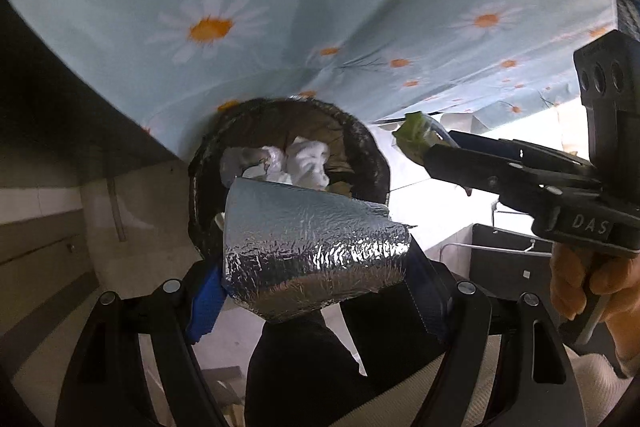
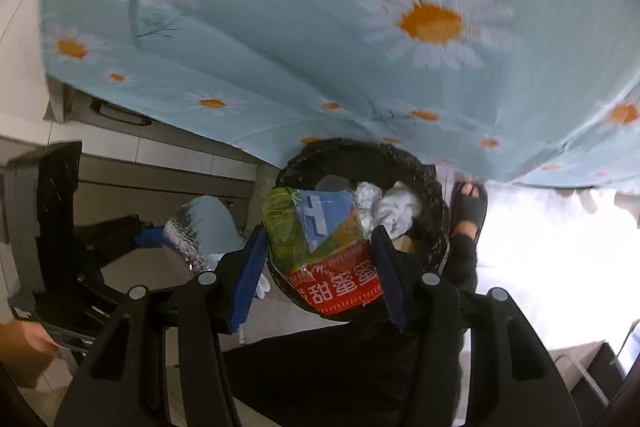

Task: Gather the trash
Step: 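Open both grippers to drop the foil and packet into the bin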

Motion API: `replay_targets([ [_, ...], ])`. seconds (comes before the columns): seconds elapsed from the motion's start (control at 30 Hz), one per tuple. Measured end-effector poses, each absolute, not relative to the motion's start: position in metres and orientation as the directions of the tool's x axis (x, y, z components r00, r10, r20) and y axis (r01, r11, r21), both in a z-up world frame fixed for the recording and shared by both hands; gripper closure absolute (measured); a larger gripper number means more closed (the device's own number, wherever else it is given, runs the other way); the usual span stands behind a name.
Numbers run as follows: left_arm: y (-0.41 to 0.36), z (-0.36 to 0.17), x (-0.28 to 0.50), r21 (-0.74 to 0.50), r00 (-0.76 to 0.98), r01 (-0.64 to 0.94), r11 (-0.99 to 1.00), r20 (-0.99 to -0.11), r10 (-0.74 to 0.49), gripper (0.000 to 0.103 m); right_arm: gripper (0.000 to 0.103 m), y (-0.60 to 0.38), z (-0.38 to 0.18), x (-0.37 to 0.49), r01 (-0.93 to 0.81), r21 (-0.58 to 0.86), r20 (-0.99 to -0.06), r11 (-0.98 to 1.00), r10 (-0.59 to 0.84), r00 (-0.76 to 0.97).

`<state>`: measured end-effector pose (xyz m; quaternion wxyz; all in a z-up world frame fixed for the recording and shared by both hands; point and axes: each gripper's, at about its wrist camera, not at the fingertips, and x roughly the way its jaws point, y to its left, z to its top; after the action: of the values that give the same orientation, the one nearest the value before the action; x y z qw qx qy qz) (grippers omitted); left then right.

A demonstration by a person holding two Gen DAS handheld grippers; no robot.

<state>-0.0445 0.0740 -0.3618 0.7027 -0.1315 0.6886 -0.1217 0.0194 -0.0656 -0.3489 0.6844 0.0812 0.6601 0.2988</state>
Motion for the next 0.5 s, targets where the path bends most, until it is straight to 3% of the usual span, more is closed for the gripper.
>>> replay_targets([
  [0.43, 0.080, -0.395, -0.047, -0.309, -0.019, -0.066, 0.949, -0.950, -0.311, 0.024, 0.048, -0.066, -0.390, 0.028, -0.173, 0.567, -0.823, 0.805, 0.555, -0.119],
  [0.47, 0.080, -0.397, -0.047, -0.305, -0.023, -0.070, 0.950, -0.951, -0.307, 0.023, 0.046, -0.067, -0.390, 0.028, -0.164, 0.576, -0.817, 0.801, 0.563, -0.120],
  [0.5, 0.080, -0.399, -0.046, -0.298, -0.029, -0.075, 0.951, -0.953, -0.301, 0.020, 0.036, -0.068, -0.391, 0.029, -0.148, 0.589, -0.808, 0.795, 0.576, -0.122],
])
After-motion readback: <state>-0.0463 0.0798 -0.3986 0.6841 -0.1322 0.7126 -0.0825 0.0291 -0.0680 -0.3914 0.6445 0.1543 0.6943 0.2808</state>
